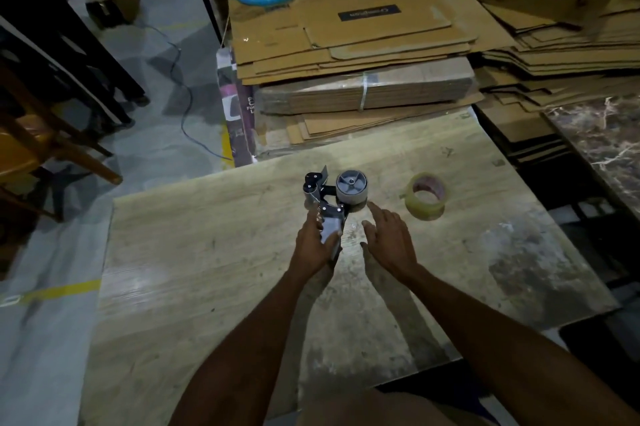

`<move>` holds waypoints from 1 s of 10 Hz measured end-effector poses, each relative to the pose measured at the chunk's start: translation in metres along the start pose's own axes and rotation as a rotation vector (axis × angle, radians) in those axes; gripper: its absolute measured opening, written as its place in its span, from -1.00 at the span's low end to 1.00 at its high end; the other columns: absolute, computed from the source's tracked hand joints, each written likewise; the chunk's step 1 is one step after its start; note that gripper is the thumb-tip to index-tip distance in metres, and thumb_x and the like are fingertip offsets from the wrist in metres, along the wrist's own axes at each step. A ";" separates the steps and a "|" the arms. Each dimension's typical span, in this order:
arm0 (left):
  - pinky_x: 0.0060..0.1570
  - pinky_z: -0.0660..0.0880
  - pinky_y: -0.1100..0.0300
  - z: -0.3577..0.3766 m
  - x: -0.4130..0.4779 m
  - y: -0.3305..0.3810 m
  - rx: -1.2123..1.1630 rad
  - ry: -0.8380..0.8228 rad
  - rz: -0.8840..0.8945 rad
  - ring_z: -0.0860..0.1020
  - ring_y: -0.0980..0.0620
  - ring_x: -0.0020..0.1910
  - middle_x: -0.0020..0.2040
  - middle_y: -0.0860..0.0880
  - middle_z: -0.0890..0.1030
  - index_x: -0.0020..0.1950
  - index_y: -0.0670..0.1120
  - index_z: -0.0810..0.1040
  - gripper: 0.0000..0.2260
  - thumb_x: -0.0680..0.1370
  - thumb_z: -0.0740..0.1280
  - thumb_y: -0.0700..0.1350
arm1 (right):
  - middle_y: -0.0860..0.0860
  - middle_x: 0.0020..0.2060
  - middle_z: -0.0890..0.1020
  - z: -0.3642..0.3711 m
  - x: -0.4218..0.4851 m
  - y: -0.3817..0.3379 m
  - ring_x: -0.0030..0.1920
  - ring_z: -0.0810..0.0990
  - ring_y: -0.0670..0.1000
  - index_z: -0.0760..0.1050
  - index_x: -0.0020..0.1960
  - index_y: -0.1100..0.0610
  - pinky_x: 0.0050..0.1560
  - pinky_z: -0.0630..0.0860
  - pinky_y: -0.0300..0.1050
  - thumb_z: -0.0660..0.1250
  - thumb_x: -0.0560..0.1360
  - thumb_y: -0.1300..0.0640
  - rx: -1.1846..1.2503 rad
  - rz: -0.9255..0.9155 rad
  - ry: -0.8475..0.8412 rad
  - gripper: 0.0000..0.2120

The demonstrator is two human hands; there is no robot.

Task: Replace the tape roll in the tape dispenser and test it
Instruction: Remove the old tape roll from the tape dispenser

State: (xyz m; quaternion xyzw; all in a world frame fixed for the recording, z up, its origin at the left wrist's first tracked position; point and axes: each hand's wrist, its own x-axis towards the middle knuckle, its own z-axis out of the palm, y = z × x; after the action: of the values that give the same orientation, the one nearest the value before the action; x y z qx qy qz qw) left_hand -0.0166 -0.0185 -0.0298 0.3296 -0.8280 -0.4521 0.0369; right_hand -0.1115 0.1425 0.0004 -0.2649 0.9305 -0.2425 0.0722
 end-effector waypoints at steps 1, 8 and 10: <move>0.21 0.54 0.00 -0.010 -0.011 0.018 -0.087 0.046 0.077 0.58 -0.15 0.29 0.43 -0.17 0.54 0.65 -0.05 0.19 -0.25 0.56 0.44 0.12 | 0.10 -0.04 0.69 -0.001 0.002 -0.009 0.01 0.65 0.12 0.46 0.37 0.09 -0.06 0.49 -0.07 0.17 0.65 -0.10 0.209 0.122 -0.045 -0.61; -0.11 0.49 0.08 -0.075 0.009 0.035 0.154 0.258 0.382 0.54 0.00 -0.06 -0.03 -0.01 0.64 0.27 -0.08 0.61 -0.76 0.62 0.41 -0.07 | -0.03 -0.35 0.52 0.020 0.047 -0.052 -0.30 0.47 -0.09 0.56 -0.19 0.01 -0.21 0.32 -0.19 0.25 0.56 -0.14 2.132 0.414 -1.075 -0.71; 0.14 0.55 -0.10 -0.095 0.031 0.043 0.174 0.278 0.511 0.58 -0.06 0.13 0.16 -0.06 0.68 0.25 -0.11 0.65 -0.76 0.65 0.39 -0.02 | 0.06 -0.35 0.49 -0.046 0.032 -0.046 -0.40 0.44 0.02 0.43 -0.13 0.14 -0.41 0.41 -0.20 0.03 0.63 -0.16 1.490 0.781 -0.491 -0.58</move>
State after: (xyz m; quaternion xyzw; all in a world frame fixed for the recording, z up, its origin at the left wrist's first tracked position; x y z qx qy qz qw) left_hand -0.0285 -0.0891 0.0521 0.1712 -0.9067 -0.3062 0.2339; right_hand -0.1298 0.1108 0.0626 0.1438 0.5121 -0.6814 0.5028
